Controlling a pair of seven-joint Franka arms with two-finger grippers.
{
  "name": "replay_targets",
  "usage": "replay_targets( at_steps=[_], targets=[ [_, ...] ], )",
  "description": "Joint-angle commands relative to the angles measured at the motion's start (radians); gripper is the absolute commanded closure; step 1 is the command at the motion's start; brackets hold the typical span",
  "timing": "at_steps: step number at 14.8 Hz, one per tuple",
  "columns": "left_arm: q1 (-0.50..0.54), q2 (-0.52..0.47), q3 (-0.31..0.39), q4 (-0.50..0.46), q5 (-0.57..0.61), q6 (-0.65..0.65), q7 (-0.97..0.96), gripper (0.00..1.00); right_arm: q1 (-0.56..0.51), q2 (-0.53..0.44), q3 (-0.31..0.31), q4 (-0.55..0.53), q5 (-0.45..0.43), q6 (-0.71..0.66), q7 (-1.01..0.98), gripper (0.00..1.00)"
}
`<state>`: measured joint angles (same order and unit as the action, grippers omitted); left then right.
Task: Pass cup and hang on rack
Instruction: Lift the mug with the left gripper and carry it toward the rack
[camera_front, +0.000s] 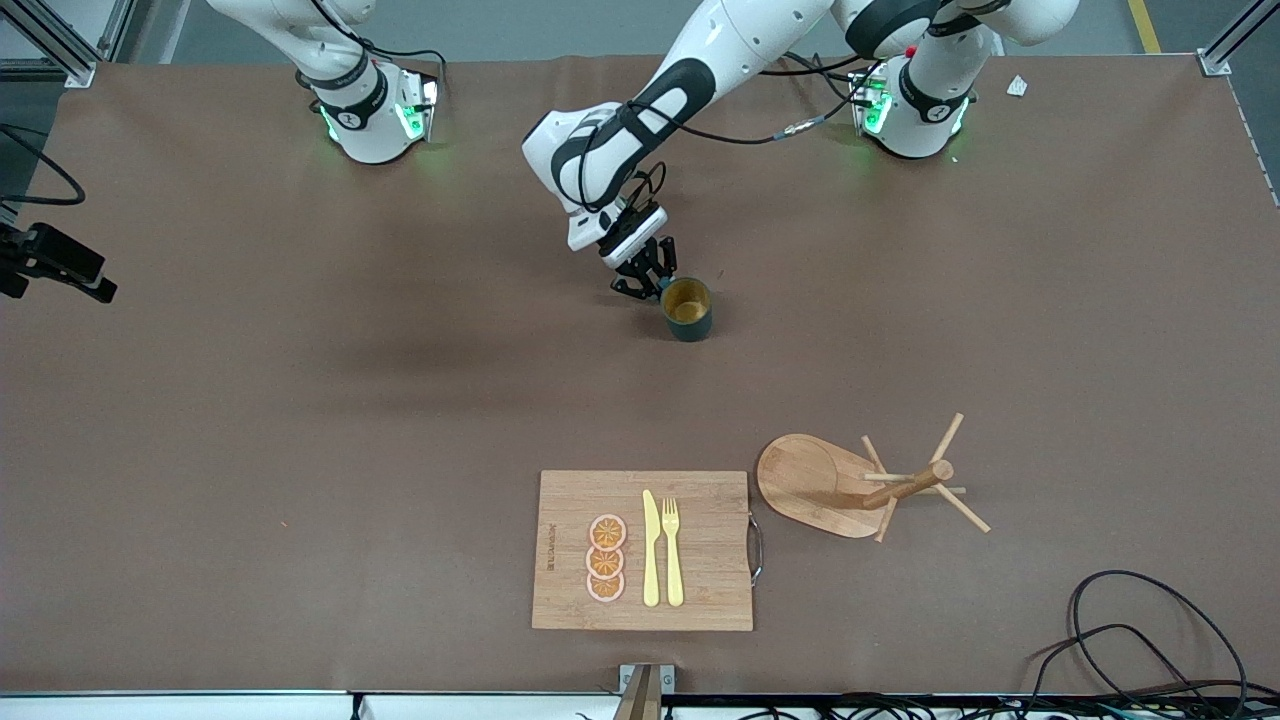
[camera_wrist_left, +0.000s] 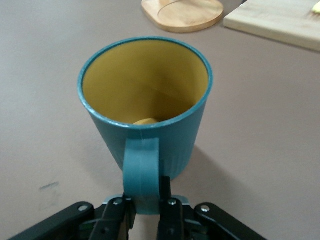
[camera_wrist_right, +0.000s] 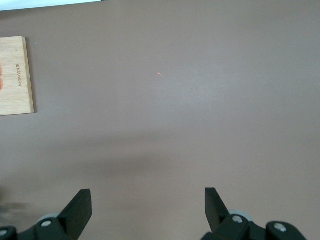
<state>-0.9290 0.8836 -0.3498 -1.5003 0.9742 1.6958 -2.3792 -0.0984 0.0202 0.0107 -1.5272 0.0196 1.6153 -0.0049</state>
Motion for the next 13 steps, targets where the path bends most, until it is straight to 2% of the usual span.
replay_targets(
  at_steps=[1,3,8,13],
  targets=[
    [0.061,-0.034,-0.011,0.063,-0.058,-0.004,0.098,0.97,-0.015,-0.023,0.011,-0.014,0.011,-0.005,-0.001,0.00],
    [0.113,-0.064,-0.014,0.118,-0.153,0.002,0.177,0.97,-0.015,-0.023,0.011,-0.016,0.011,-0.006,-0.001,0.00],
    [0.258,-0.162,-0.026,0.179,-0.391,0.107,0.326,0.97,-0.017,-0.022,0.011,-0.016,0.011,-0.005,-0.001,0.00],
    [0.410,-0.273,-0.025,0.181,-0.684,0.212,0.451,0.97,-0.018,-0.022,0.009,-0.016,0.011,-0.005,-0.021,0.00]
  ],
)
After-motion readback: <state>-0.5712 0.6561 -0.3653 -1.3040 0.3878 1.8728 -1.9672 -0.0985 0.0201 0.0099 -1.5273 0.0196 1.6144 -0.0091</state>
